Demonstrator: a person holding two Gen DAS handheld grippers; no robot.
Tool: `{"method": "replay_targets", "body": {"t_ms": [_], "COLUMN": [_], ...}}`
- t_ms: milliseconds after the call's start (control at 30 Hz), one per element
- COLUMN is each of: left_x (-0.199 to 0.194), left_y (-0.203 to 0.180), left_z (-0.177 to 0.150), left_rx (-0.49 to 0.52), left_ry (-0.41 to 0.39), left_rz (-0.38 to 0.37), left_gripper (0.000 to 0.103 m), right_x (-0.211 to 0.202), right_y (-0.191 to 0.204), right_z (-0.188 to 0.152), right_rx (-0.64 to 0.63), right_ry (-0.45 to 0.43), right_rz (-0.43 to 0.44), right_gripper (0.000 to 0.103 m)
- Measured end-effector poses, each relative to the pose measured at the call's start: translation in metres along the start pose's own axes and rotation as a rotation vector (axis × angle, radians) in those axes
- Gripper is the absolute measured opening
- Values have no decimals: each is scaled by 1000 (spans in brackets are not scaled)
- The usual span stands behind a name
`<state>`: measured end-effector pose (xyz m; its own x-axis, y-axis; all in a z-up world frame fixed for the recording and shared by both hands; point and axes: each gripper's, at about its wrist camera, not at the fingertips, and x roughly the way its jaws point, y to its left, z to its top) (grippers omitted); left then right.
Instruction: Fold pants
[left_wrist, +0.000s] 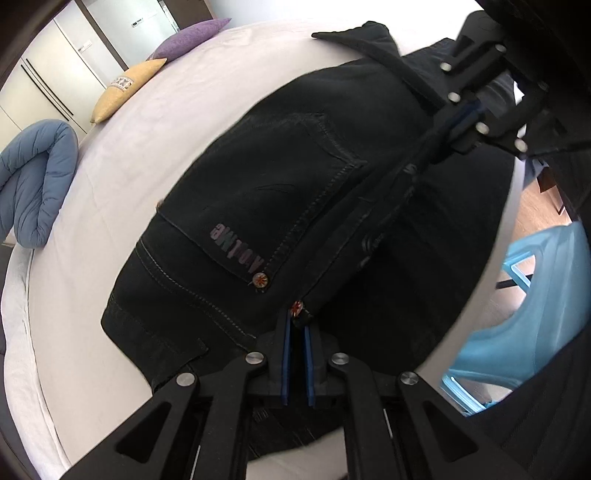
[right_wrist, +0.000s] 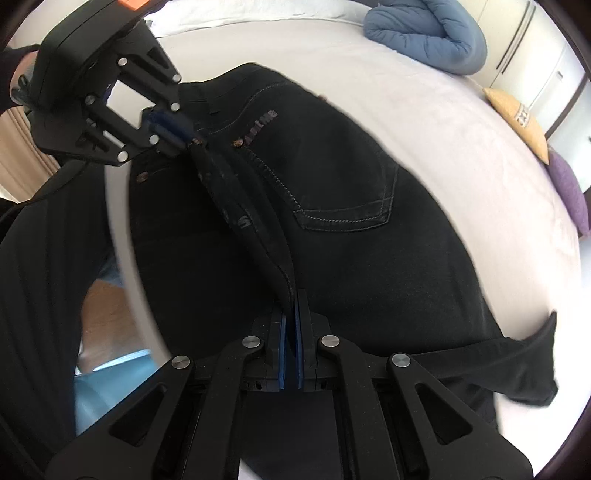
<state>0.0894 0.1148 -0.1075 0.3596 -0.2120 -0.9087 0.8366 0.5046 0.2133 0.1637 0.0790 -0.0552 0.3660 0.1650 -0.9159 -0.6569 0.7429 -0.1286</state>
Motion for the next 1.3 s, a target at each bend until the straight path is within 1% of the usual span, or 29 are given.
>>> {"method": "replay_targets", "body": {"t_ms": [67, 133, 233, 267, 300, 400, 467, 500, 533, 600, 667, 800, 867, 900, 967, 1000, 1067, 1100, 1133, 1167, 1200, 1267, 1300], "left_x": [1, 0, 4, 5, 7, 9, 10, 10, 11, 16, 21, 30, 36, 34, 33, 30, 22, 17, 8, 1, -10, -26, -29], "left_y": [8, 9, 17, 18, 20, 21, 23, 24, 25, 25, 20, 23, 27, 23, 24, 27, 34, 37, 39, 47, 45, 51, 53], "left_z": [-5, -11, -22, -22, -23, -21, -20, -22, -20, -19, -19, -20, -20, -24, -24, -23, -24, -22, -25, -23, -17, -10, 0], "left_rx": [3, 9, 16, 20, 23, 32, 32, 35, 39, 65, 81, 44, 35, 43, 53, 51, 37, 23, 6, -14, -49, -123, -155], "left_ry": [-2, 0, 10, 10, 9, 3, -2, -6, -7, 3, 11, 4, 16, 16, 19, 25, 41, 44, 40, 27, 7, -46, -75], "left_rz": [2, 0, 2, 1, 2, 11, 7, 7, 8, 13, 22, 13, -2, 6, 22, 16, 19, 24, 31, 39, 45, 39, 37], "left_gripper": [6, 6, 5, 5, 5, 4, 4, 4, 4, 4, 4, 4, 5, 6, 10, 13, 31, 37, 47, 48, 48, 48, 48], "right_x": [1, 3, 7, 12, 17, 21, 21, 24, 22, 19, 14, 29, 32, 36, 40, 40, 40, 40, 39, 39, 38, 37, 36], "right_y": [6, 25, 39, 40, 49, 56, 71, 91, 97, 106, 128, 155, 160, 162, 167, 168, 171, 170, 169, 169, 170, 171, 171], "right_z": [-4, -5, -7, -3, -3, 0, 2, 2, 3, -2, -26, -35, -42, -44, -47, -48, -50, -50, -50, -50, -50, -51, -52], "right_rx": [1, -32, -73, -74, -76, -103, -114, -116, -122, -138, -153, -175, -159, -153, -166, -175, -172, -160, -146, -141, -137, -131, -122], "right_ry": [3, 10, 22, 29, 33, 35, 31, 31, 30, 33, 38, 46, 41, 46, 42, 38, 28, 25, 24, 22, 20, 10, 4], "right_rz": [-7, -38, -81, -87, -94, -131, -148, -151, -157, -170, -178, -202, -203, -199, -209, -217, -223, -220, -218, -217, -219, -228, -231], "right_gripper": [3, 3, 3, 3, 3, 3, 3, 3, 3, 3, 3, 3, 3, 3, 4, 4, 4, 4, 5, 5, 5, 6, 6]}}
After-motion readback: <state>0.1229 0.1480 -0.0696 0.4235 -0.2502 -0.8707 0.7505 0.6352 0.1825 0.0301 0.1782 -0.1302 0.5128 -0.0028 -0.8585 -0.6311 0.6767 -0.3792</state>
